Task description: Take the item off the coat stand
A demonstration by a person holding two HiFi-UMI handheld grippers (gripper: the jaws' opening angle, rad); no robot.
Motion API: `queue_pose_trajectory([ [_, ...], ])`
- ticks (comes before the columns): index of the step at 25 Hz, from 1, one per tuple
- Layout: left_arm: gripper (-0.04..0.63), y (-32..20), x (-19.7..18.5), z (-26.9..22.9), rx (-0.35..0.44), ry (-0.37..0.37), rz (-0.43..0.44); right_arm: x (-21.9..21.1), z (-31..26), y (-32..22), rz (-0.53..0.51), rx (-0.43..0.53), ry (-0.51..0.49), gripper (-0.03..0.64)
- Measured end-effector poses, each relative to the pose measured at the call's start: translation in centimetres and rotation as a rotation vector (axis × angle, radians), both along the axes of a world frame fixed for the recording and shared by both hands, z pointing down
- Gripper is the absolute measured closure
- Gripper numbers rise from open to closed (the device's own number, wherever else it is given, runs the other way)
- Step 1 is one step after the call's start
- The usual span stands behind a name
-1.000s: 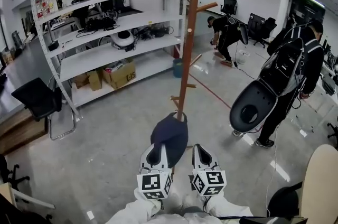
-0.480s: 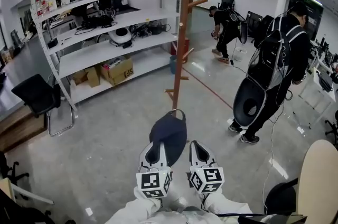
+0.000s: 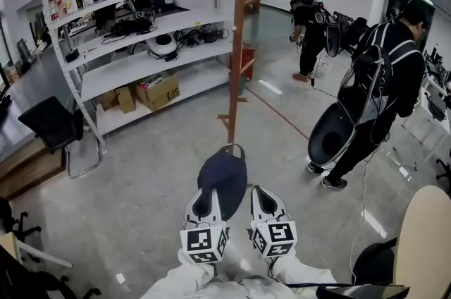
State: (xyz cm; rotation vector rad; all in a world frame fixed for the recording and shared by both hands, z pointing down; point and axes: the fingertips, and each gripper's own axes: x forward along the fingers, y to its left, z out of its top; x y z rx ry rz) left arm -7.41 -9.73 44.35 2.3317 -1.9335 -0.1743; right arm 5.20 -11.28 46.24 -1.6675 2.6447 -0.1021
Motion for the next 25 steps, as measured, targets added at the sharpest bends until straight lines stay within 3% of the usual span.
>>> queue_pose_trajectory([
  [6,0.575,0.20,-0.04,-0.57,0.016,-0.009,-0.015,0.02,-0.99,0.07,-0.011,0.040,0.002,0.607],
  [25,0.575,0.95,0.08,-0.25,0.001,-0.001,-0.013,0.85,-0.89,0.90,0.010,0.034,0.011,0.607],
])
